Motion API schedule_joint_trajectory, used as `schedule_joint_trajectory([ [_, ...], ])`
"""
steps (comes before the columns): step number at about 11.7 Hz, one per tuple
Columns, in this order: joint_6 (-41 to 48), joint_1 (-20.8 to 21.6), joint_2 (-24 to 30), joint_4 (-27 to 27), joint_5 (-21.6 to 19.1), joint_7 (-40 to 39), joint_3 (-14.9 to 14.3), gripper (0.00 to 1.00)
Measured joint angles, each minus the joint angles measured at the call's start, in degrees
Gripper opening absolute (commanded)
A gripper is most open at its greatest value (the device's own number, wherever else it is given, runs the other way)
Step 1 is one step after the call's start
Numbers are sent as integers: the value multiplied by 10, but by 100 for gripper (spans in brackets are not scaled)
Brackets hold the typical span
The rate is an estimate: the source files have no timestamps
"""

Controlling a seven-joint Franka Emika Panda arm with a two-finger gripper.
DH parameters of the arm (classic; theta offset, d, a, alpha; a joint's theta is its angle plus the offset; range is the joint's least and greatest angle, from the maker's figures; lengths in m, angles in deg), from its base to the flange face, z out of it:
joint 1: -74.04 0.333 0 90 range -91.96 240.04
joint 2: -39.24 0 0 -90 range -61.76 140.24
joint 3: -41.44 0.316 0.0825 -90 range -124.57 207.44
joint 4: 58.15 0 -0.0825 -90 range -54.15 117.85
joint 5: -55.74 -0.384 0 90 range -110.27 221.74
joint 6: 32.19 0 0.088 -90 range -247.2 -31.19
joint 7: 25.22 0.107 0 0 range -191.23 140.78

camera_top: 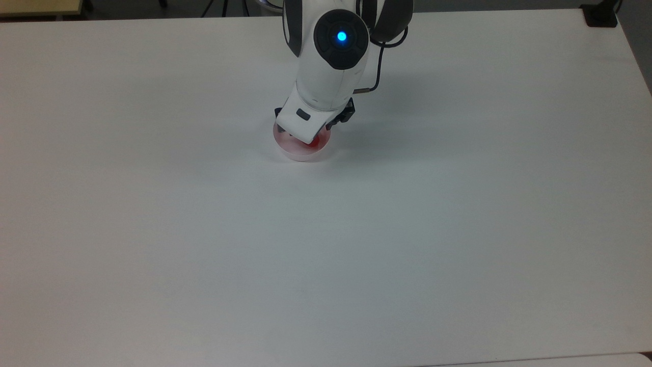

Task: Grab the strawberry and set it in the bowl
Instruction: 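Open the gripper to drop the strawberry and raise the gripper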

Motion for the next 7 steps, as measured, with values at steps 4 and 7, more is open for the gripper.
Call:
schedule_joint_trajectory([
  [4, 11, -34, 59, -18, 0, 2, -1, 100],
  [7, 73, -154, 145, -48, 0, 20, 94, 100],
])
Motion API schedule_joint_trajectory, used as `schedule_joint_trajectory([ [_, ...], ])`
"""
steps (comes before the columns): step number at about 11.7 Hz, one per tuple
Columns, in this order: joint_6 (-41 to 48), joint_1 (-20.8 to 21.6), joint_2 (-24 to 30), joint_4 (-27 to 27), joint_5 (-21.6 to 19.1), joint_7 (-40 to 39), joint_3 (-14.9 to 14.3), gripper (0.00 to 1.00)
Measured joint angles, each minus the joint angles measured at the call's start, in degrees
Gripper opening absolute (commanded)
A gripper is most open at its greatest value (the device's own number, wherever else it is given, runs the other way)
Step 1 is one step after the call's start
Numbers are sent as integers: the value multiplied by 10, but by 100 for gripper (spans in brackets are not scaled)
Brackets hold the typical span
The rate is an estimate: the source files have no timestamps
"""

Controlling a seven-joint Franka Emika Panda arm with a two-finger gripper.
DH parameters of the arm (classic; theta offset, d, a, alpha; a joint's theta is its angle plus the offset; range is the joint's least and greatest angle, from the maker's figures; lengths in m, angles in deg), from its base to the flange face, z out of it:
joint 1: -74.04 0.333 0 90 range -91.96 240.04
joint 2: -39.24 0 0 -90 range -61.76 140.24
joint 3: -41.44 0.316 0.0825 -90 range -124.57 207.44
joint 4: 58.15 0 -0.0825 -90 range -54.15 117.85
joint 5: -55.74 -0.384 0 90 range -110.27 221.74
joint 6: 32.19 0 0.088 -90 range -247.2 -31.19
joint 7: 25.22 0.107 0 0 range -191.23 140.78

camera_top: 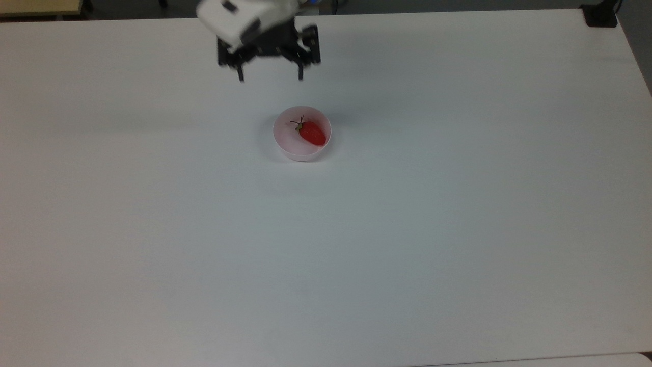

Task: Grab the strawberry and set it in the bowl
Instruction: 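Open the gripper to drop the strawberry and raise the gripper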

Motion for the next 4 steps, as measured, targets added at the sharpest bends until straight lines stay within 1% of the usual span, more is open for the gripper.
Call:
schedule_joint_trajectory([
  [1, 15, -34, 23, -3, 0, 3, 23, 100],
  [2, 28, -52, 38, -3, 0, 9, 32, 100],
  [4, 33, -67, 46, -3, 0, 57, 35, 100],
])
